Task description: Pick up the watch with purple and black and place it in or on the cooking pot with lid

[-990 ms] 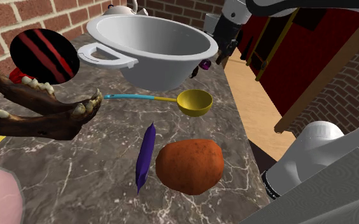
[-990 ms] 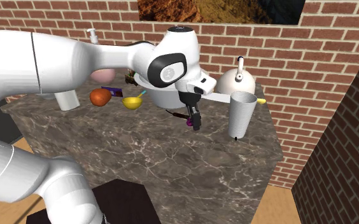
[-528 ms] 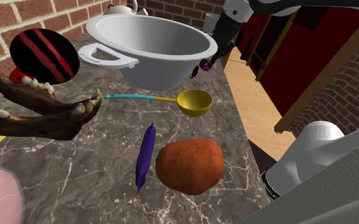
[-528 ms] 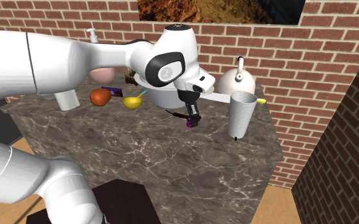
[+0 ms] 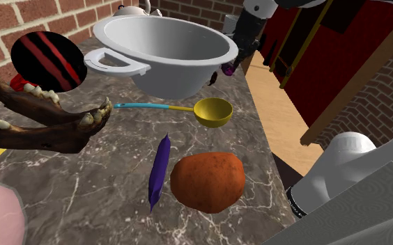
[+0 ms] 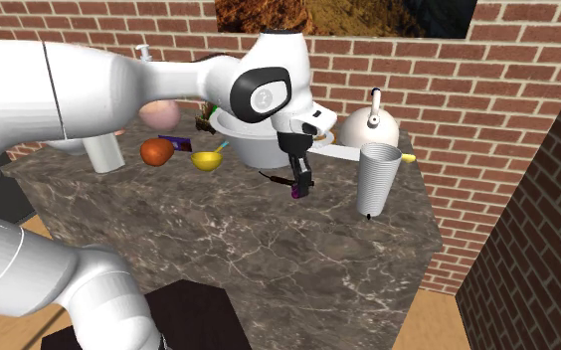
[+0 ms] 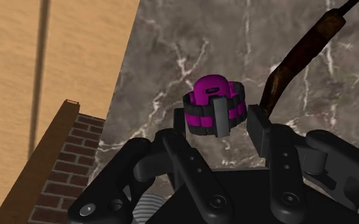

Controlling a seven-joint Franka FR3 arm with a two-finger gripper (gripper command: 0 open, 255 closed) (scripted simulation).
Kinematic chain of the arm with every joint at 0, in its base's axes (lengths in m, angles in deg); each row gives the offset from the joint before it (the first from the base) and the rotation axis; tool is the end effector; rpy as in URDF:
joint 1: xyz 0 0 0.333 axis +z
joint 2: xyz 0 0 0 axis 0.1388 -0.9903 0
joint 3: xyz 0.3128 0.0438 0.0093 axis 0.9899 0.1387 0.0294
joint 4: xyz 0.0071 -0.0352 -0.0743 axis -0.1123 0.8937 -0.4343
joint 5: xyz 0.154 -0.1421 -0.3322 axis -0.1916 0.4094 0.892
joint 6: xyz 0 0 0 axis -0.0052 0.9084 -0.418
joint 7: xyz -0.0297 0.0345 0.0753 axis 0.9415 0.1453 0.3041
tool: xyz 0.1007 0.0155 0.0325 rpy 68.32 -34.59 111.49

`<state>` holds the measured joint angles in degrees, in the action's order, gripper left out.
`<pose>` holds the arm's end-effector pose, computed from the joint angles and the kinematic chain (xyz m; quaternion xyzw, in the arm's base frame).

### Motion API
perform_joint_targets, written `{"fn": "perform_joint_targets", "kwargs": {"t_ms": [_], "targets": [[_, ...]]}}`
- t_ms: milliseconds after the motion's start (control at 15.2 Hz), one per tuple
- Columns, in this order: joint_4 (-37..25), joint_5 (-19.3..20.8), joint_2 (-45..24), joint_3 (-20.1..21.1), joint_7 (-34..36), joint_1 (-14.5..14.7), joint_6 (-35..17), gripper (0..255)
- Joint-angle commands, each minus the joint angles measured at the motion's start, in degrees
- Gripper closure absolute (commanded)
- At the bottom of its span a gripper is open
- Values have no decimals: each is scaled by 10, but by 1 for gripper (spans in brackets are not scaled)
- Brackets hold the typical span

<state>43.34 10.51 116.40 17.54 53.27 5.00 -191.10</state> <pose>0.4236 0.0205 0.5797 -0.9816 0.1681 -0.0878 0.0224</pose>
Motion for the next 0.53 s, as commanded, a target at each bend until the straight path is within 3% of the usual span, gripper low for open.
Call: {"fn": "perform_joint_targets", "kwargs": {"t_ms": [0, 462], "targets": [[-15, -33, 2, 0, 3, 13, 8, 255], [-75, -31, -5, -4, 6, 21, 61, 255]]}}
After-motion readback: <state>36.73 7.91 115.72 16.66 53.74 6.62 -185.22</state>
